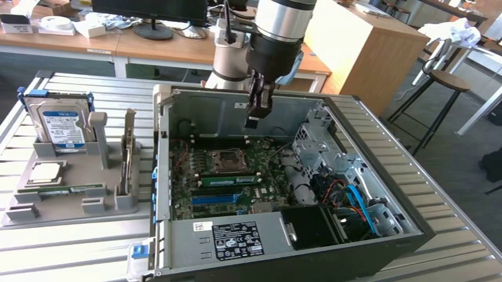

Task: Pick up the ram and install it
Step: 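Press down the ram until it locks into place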

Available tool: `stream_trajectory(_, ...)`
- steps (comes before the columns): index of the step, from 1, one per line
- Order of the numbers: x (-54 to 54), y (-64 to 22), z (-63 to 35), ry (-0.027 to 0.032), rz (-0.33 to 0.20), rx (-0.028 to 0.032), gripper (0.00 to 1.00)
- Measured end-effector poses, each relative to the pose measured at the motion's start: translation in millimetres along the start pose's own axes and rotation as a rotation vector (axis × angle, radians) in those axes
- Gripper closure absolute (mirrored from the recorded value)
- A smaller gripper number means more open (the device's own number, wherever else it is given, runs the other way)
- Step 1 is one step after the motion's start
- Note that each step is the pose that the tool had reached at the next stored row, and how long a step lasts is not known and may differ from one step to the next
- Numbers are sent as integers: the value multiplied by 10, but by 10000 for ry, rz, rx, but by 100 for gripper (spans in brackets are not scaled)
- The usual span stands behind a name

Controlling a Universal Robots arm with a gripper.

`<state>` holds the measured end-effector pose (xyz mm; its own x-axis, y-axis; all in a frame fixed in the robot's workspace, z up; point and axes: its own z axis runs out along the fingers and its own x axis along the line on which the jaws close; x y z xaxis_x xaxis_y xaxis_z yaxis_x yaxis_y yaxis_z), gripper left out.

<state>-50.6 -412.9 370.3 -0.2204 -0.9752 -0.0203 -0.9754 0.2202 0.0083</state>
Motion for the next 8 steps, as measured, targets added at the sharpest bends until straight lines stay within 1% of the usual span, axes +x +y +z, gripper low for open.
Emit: stream_trajectory(8,0,1,0,-9,977,23,90)
